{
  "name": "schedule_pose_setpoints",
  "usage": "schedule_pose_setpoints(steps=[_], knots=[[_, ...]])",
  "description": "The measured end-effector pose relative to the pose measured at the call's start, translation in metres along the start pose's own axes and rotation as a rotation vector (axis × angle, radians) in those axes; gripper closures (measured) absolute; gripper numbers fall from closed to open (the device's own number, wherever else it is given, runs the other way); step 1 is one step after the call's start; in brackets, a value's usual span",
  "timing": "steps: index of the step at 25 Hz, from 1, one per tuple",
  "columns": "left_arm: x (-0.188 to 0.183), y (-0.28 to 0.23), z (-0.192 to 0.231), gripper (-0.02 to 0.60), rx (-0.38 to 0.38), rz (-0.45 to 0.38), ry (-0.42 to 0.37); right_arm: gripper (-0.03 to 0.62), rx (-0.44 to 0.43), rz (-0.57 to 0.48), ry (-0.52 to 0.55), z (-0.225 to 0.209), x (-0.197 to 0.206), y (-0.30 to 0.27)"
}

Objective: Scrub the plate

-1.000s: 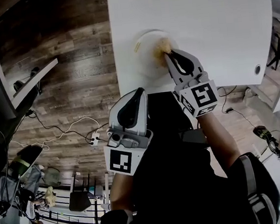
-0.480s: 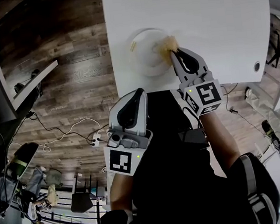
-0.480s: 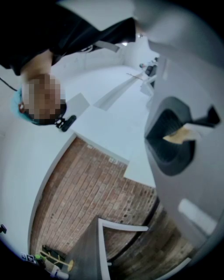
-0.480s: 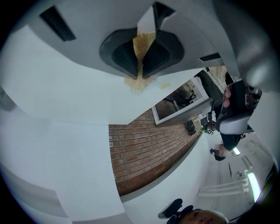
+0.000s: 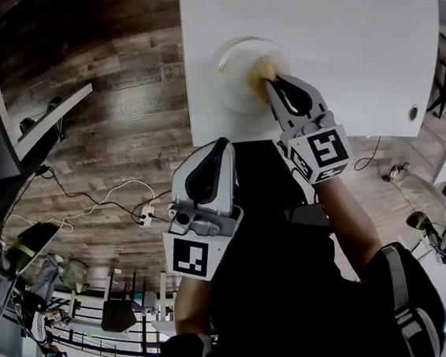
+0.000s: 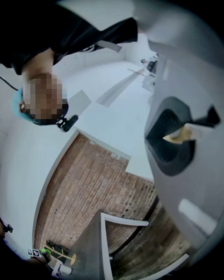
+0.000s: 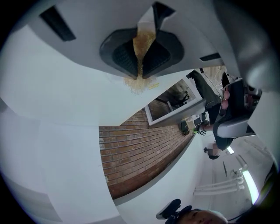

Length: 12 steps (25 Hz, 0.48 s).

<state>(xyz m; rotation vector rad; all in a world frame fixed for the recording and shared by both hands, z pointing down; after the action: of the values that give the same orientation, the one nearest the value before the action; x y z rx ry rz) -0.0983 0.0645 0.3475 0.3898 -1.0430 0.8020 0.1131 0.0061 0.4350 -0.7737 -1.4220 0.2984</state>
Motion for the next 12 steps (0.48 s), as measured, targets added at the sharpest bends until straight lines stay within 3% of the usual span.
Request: schedule_pose_setpoints(steps=[12], knots=[[0.004, 0.023, 0.001, 0.578, -0.069, -0.027, 0.003, 0.563, -0.093, -0.005, 0.041, 0.035, -0.005, -0.015]])
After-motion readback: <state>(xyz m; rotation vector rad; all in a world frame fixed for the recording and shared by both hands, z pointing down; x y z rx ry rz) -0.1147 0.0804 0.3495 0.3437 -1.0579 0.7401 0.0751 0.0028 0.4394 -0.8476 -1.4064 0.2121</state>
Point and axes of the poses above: the fingertips, and each gripper's own axes: y backward along the fingers, z to its left, x out of its underside, the point moved 10 cm from there along y, backward along the fingers, and after that the axes turned 14 degrees about x, right-handed, at the moved point
